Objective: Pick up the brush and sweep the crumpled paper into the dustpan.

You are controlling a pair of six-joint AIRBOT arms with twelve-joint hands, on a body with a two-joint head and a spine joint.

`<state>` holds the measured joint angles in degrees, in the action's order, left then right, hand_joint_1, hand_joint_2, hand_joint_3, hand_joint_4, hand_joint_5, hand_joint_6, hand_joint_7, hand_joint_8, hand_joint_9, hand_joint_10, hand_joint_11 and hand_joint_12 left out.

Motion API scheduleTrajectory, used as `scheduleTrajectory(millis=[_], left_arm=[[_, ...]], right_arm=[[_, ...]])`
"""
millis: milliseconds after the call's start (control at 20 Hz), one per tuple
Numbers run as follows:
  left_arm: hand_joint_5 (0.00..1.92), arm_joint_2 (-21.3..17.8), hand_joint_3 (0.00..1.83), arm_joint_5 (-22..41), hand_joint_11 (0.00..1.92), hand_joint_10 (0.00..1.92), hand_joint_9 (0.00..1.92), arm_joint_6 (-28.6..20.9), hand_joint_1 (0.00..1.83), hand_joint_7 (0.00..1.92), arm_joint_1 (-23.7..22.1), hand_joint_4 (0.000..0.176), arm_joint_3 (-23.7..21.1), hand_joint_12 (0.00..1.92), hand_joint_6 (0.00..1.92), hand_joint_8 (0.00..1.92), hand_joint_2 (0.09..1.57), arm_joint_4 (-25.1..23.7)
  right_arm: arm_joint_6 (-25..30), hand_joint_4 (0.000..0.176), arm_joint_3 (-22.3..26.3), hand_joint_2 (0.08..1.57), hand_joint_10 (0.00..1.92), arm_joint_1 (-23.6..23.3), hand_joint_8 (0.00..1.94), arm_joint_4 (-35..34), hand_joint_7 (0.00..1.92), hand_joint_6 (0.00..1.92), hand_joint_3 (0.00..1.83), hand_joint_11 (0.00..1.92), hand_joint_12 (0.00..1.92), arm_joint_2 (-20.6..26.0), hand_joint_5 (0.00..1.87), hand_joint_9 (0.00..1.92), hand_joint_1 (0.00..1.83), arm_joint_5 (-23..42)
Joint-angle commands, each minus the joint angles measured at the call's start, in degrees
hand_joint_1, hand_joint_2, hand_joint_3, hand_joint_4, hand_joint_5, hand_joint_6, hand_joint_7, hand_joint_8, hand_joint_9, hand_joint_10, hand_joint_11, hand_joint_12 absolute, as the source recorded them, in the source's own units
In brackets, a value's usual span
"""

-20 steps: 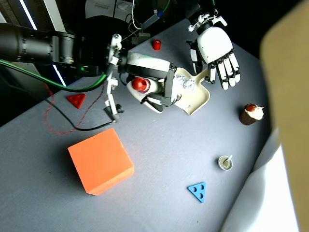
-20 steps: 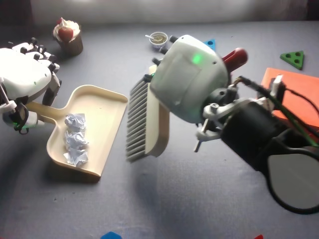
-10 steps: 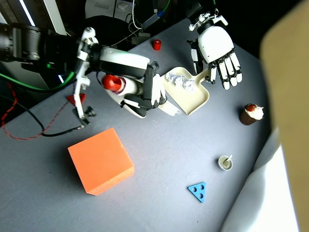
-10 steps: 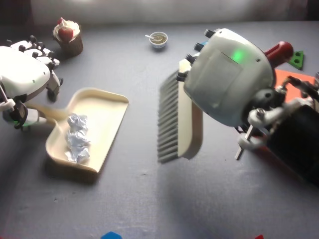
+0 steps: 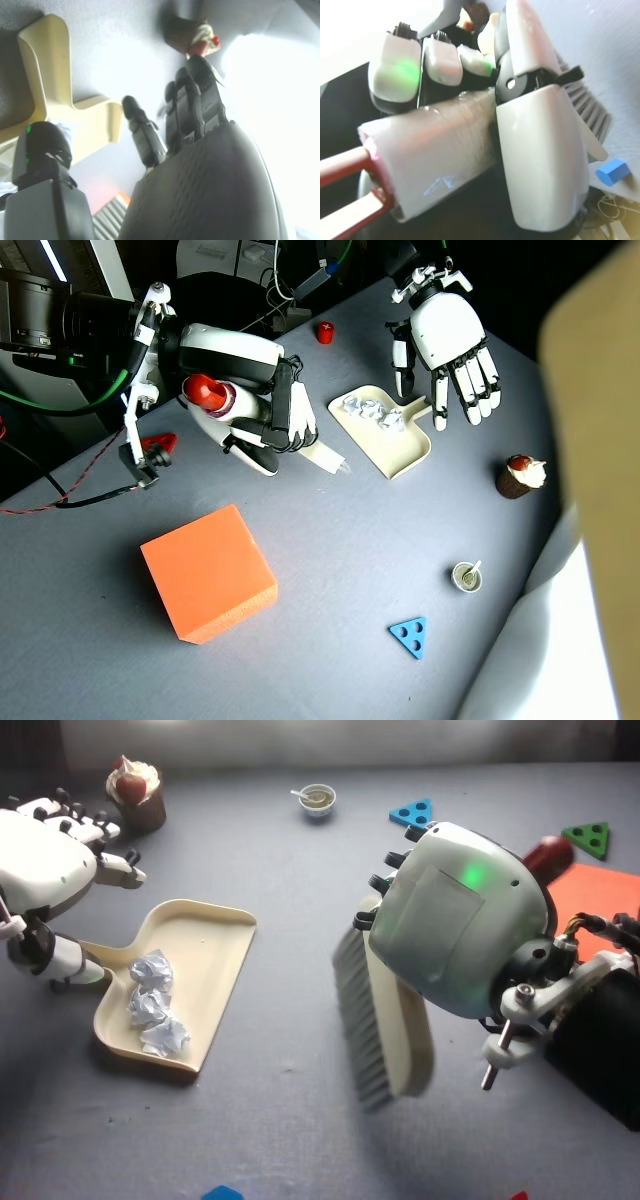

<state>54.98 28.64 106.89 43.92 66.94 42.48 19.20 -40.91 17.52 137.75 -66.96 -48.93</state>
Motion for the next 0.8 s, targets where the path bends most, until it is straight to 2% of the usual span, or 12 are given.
scheduleTrajectory(millis=[0, 50, 100, 150, 200, 300, 400, 450, 550, 600, 700, 750], left_arm=[[0.47, -0.5, 0.00, 5.9, 0.04, 0.01, 0.20, 0.5, 0.86, 0.18, -0.6, 0.165, -0.1, 0.46, 0.01, 0.01, 0.97, -1.0], [0.46, -0.6, 0.00, 6.0, 0.04, 0.01, 0.19, 0.5, 0.85, 0.16, -0.6, 0.167, -0.3, 0.46, 0.01, 0.00, 0.98, -0.8], [0.46, -0.6, 0.00, 6.0, 0.04, 0.01, 0.20, 0.5, 0.84, 0.16, -0.8, 0.170, -0.4, 0.46, 0.00, 0.00, 0.98, -0.8], [0.47, -0.7, 0.00, 6.0, 0.05, 0.01, 0.21, 0.5, 0.84, 0.16, -1.1, 0.173, -0.5, 0.46, 0.01, 0.00, 0.98, -0.8], [0.48, -0.9, 0.00, 6.0, 0.05, 0.01, 0.22, 0.5, 0.85, 0.17, -1.6, 0.171, -0.8, 0.47, 0.01, 0.01, 0.97, -0.6], [0.50, -1.6, 0.00, 5.5, 0.06, 0.01, 0.21, 0.5, 0.87, 0.18, -3.0, 0.162, -1.3, 0.47, 0.01, 0.01, 0.97, -0.5], [0.50, -3.1, 0.00, 4.2, 0.06, 0.01, 0.22, 1.1, 0.84, 0.19, -5.8, 0.171, -2.5, 0.47, 0.01, 0.01, 0.97, 0.2], [0.50, -3.7, 0.00, 3.5, 0.05, 0.01, 0.22, 2.4, 0.82, 0.19, -7.1, 0.175, -3.0, 0.47, 0.01, 0.01, 0.98, 1.3], [0.52, -4.8, 0.00, 2.0, 0.05, 0.01, 0.23, 2.7, 0.84, 0.19, -9.5, 0.164, -4.1, 0.47, 0.01, 0.00, 0.98, 2.1], [0.52, -5.3, 0.00, 1.8, 0.04, 0.01, 0.23, 2.9, 0.83, 0.19, -10.5, 0.164, -4.6, 0.46, 0.01, 0.00, 0.98, 2.2], [0.52, -5.5, 0.00, 0.7, 0.03, 0.00, 0.22, 3.5, 0.84, 0.20, -12.1, 0.167, -4.8, 0.46, 0.01, 0.01, 0.98, 2.5], [0.51, -5.5, 0.01, -0.1, 0.05, 0.00, 0.22, 3.5, 0.82, 0.23, -12.4, 0.154, -4.9, 0.47, 0.00, 0.01, 0.99, 2.5]], right_arm=[[-1.2, 0.000, 0.8, 0.86, 1.92, -0.1, 1.94, 4.7, 0.72, 1.66, 0.00, 0.96, 1.92, 0.8, 0.81, 0.82, 1.09, -4.7], [-1.4, 0.000, 1.2, 0.82, 1.92, 0.1, 1.94, 4.7, 0.64, 1.83, 0.00, 0.82, 1.92, 1.1, 0.71, 0.72, 1.07, -4.3], [-1.7, 0.000, 1.4, 0.79, 1.92, 0.1, 1.94, 4.7, 0.55, 1.64, 0.00, 0.68, 1.92, 1.2, 0.62, 0.61, 1.06, -4.1], [-2.1, 0.001, 1.6, 0.75, 1.92, 0.2, 1.94, 4.7, 0.40, 1.78, 0.00, 0.47, 1.92, 1.3, 0.43, 0.44, 1.04, -3.8], [-2.5, 0.030, 1.7, 0.73, 1.92, 0.2, 1.94, 4.7, 0.33, 1.71, 0.00, 0.33, 1.92, 1.5, 0.40, 0.34, 1.00, -3.6], [-3.1, 0.010, 1.7, 0.78, 1.91, 0.1, 1.70, 4.7, 0.19, 1.00, 0.00, 0.10, 1.92, 1.8, 0.45, 0.14, 0.88, -3.1], [-4.9, 0.003, 2.3, 0.76, 1.17, -0.9, 0.54, 2.0, 0.43, 0.21, 0.00, 0.03, 1.72, 2.6, 0.48, 0.25, 0.82, -1.7], [-5.6, 0.004, 2.7, 0.73, 0.71, -1.3, 0.19, 0.7, 0.51, 0.05, 0.00, 0.00, 1.56, 3.0, 0.40, 0.34, 0.77, -1.2], [-5.4, 0.014, 4.2, 0.72, 0.13, -2.1, 0.01, -1.0, 0.41, 0.00, 0.00, 0.00, 1.15, 4.5, 0.26, 0.39, 0.72, 0.2], [-3.9, 0.018, 5.2, 0.73, 0.05, -2.3, 0.01, -1.3, 0.33, 0.00, 0.00, 0.00, 0.94, 5.6, 0.24, 0.33, 0.71, 1.3], [0.7, 0.000, 7.1, 0.72, 0.01, -2.5, 0.00, -1.0, 0.20, 0.00, 0.00, 0.07, 0.38, 7.9, 0.18, 0.17, 0.72, 4.4], [3.8, 0.000, 8.1, 0.72, 0.00, -2.8, 0.00, -0.9, 0.09, 0.00, 0.00, 0.09, 0.11, 9.2, 0.10, 0.08, 0.69, 5.9]])
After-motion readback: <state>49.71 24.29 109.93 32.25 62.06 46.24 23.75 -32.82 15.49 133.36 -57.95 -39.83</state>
